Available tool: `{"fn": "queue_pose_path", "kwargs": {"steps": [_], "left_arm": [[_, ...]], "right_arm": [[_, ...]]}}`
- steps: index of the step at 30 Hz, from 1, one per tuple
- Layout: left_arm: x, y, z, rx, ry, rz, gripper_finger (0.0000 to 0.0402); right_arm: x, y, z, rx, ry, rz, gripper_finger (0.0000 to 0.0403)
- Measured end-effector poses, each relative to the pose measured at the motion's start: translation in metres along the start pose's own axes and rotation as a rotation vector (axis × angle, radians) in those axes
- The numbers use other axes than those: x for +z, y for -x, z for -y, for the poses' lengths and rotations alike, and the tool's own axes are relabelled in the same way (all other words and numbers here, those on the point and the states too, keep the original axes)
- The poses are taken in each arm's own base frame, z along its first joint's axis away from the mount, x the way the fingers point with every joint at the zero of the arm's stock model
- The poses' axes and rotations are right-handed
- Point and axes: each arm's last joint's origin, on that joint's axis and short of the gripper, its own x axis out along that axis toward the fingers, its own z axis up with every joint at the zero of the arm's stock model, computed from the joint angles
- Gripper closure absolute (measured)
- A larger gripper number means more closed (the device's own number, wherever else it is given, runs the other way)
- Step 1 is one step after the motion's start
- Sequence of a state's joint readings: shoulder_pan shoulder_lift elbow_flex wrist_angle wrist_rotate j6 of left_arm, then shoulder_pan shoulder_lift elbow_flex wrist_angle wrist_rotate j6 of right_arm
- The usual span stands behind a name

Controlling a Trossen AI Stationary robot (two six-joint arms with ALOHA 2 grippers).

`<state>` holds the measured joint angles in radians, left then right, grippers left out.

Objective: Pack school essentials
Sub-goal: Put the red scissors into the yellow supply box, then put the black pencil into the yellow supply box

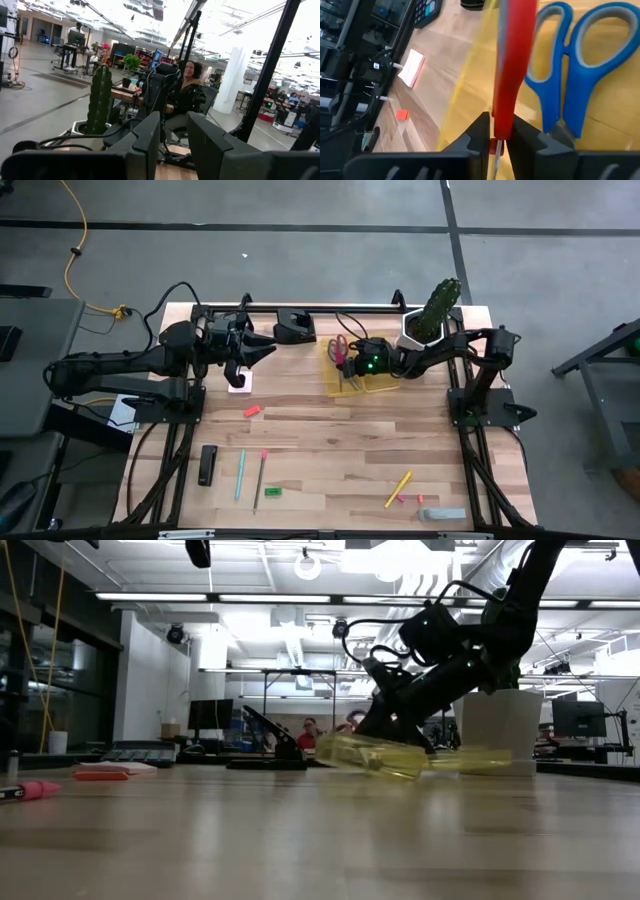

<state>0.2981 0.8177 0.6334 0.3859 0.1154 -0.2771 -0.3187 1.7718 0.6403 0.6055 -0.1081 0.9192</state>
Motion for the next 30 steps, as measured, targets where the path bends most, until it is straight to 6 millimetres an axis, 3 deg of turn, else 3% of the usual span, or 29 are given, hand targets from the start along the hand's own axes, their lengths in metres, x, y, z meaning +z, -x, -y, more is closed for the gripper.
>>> {"fn": "queue_pose_path", "kwargs": {"steps": [8, 14, 21, 26, 30], "left_arm": [[0.0, 0.0, 0.0, 0.002, -0.001, 0.001, 0.0314], [0.001, 0.0, -0.003, 0.016, -0.003, 0.004, 0.0314], [0.001, 0.0, -0.004, 0.022, -0.005, 0.006, 0.0314], [0.001, 0.0, -0.004, 0.022, -0.005, 0.006, 0.0314], [0.001, 0.0, -0.004, 0.021, -0.013, 0.005, 0.0314]], "right_arm": [[0.0, 0.0, 0.0, 0.003, -0.024, -0.001, 0.0326], [0.006, -0.002, -0.007, 0.038, -0.023, -0.002, 0.0271], [0.026, -0.004, -0.012, 0.112, 0.006, -0.046, 0.021], [0.041, -0.002, -0.014, 0.148, 0.003, -0.081, 0.0205], [0.058, 0.013, -0.031, 0.208, 0.092, -0.008, 0.0204]]}}
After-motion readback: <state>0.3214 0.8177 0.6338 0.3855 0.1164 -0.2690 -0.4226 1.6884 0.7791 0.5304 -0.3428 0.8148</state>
